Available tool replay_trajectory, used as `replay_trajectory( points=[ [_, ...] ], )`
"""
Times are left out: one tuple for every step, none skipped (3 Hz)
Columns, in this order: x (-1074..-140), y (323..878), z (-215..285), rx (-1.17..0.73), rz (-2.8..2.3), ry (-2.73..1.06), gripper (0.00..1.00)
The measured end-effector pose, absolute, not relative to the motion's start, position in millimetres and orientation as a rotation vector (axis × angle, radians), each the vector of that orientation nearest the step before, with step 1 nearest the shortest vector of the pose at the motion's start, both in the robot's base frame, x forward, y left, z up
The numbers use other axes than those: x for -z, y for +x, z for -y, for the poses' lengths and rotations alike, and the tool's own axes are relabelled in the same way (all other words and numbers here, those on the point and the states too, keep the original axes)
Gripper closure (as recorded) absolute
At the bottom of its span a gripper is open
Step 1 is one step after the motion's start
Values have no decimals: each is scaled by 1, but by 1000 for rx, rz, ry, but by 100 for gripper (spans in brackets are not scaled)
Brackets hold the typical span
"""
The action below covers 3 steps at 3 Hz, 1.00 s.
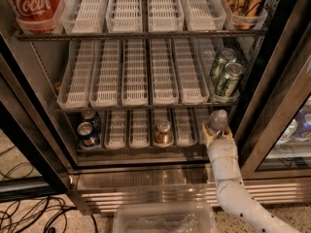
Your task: Pick water bottle from bottom shelf of fridge
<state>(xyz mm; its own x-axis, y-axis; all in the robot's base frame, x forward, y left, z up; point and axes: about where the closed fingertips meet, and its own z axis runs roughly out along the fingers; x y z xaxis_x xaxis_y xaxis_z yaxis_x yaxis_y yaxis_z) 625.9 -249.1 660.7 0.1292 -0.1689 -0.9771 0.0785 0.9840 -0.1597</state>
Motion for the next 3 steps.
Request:
replay_trajectory(
  points=[
    [-669,614,247,175,-1371,-86,100],
    [-684,606,236,139,-1363,-134,100],
    [-707,597,223,62,-1383,-187,100]
  ],
)
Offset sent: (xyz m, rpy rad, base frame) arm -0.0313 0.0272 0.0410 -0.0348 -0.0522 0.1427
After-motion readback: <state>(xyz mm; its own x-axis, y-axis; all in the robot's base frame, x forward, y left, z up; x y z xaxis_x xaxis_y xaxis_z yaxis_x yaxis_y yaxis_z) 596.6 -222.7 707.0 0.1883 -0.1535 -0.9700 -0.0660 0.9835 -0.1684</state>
